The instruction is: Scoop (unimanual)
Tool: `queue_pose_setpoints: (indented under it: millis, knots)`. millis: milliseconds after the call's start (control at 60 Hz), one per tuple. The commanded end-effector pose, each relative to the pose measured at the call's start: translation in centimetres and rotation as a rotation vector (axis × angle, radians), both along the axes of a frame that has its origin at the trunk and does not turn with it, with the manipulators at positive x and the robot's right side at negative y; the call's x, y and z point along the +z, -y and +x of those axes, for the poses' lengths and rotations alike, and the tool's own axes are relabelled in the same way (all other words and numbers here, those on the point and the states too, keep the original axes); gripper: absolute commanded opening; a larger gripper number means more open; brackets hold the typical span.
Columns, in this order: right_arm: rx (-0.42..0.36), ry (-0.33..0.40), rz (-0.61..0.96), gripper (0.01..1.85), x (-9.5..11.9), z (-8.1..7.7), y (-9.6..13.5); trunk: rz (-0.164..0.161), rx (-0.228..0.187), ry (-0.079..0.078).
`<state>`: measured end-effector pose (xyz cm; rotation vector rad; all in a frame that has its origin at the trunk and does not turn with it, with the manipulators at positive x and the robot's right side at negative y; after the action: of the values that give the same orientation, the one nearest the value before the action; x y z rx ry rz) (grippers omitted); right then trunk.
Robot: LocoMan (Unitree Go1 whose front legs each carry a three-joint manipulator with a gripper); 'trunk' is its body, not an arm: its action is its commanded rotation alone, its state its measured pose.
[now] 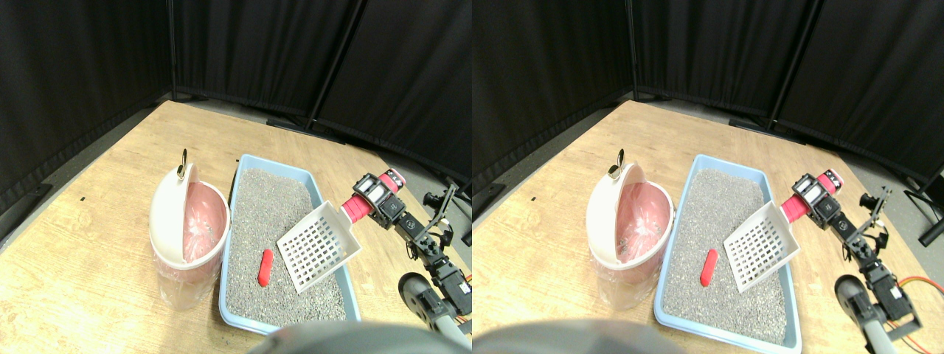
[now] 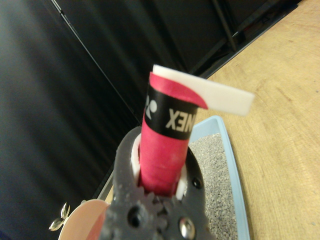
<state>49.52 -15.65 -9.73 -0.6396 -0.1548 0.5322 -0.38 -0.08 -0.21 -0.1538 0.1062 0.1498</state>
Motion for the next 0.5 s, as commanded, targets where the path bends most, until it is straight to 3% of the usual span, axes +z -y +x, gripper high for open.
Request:
queue_pose_setpoints:
  millis: [17,250,317,500]
  knots:
    - [0.045,0.052,0.007,0.05,0.6,0.2,-0.8,-0.01,0.022,-0.023]
    - [0.051,0.061,-0.049,0.05,0.1,0.6,-1.9,-0.015,0.027,-0.023]
    - [0.018,0.052,-0.073,0.05,0.2,0.7,-2.1,-0.015,0.025,-0.024]
    - [0.043,0.057,-0.059,0.05,-0.1,0.9,-2.2,-0.018,0.028,-0.029]
